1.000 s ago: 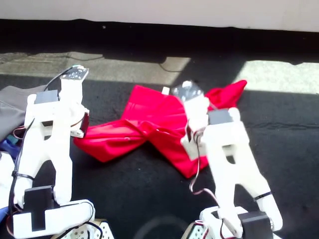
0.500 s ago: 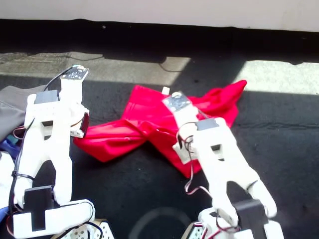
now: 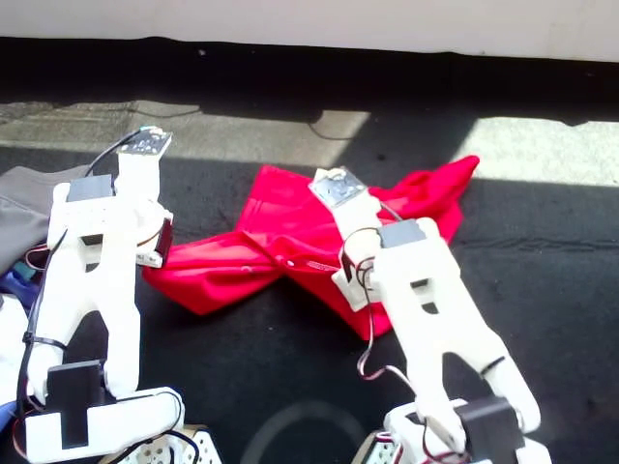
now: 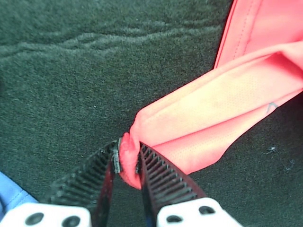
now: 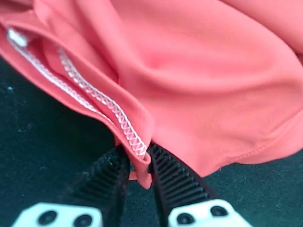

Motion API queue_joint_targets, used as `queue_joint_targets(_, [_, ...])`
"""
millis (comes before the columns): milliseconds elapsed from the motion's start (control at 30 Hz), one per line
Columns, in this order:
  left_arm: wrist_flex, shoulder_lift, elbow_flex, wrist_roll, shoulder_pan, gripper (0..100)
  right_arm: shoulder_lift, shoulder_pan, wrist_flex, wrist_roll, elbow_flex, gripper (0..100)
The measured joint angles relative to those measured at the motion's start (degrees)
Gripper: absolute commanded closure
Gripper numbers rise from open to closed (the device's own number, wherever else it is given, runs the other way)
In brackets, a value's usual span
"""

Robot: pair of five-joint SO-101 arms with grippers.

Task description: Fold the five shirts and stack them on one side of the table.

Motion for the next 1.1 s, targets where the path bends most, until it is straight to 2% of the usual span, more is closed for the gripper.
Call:
queue_joint_targets(133, [0.0, 0.0, 0.0, 0.0, 0.0, 99, -3.3, -0.5, 2.0, 0.0, 1.3, 99.4])
queue_joint_targets(333, [0.0, 0.0, 0.0, 0.0, 0.0, 99, -6.3, -7.2, 4.0, 0.0, 9.0, 99.4])
queue_joint_targets(700, [0.0, 0.0, 0.0, 0.0, 0.0, 99, -7.0, -8.3, -4.2, 0.0, 14.5, 99.4])
queue_joint_targets(833, [1.9, -0.1, -1.1, 0.0, 0.0, 99, -11.2, -1.9, -2.2, 0.0, 11.1, 99.4])
queue_joint_targets(967, [9.7, -4.2, -8.3, 0.0, 0.1, 99, -16.3, 7.5, 2.2, 0.3, 0.2, 99.4])
queue_joint_targets(1100, [17.8, -9.2, -17.6, 0.0, 4.5, 99, -17.2, 13.4, 5.8, 2.6, -12.9, 99.4])
